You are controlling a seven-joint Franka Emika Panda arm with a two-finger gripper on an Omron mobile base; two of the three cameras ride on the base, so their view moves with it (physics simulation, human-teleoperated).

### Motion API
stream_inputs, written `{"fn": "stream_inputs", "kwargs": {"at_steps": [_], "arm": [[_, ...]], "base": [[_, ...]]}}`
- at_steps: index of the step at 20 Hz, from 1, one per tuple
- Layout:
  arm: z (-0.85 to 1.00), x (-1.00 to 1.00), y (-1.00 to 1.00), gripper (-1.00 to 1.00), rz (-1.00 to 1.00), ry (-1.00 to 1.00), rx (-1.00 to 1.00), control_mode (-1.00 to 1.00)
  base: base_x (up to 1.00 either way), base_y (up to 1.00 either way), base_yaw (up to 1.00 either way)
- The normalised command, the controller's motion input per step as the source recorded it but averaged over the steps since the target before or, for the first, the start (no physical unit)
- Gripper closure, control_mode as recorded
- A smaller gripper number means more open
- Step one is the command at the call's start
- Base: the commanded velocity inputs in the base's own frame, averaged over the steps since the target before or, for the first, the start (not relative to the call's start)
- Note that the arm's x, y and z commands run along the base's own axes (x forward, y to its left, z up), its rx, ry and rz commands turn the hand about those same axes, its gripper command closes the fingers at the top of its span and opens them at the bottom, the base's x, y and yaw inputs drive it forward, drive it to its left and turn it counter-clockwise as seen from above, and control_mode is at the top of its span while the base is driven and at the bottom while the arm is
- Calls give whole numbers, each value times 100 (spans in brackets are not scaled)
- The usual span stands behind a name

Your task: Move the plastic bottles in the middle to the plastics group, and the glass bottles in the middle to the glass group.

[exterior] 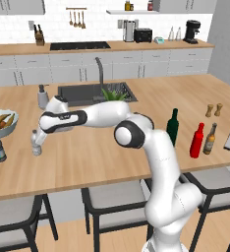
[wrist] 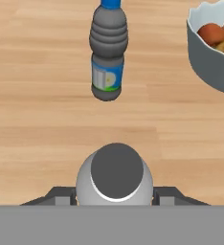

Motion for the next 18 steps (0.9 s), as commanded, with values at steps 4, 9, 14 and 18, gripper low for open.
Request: {"fn": "stream_inputs", "kwargs": {"at_steps": [4, 9, 14, 18], "arm": [[-6, 2, 19, 100, 4, 1, -1, -100], [-92, -7, 0, 100, 3, 0, -9, -100], [-47, -8, 4, 100, 8, -4, -4, -100], [20, -4, 13, 100, 11, -2, 0, -100]], "base": [[0, 0, 0], [0, 0, 0], [0, 0, 0], [0, 0, 0]]}}
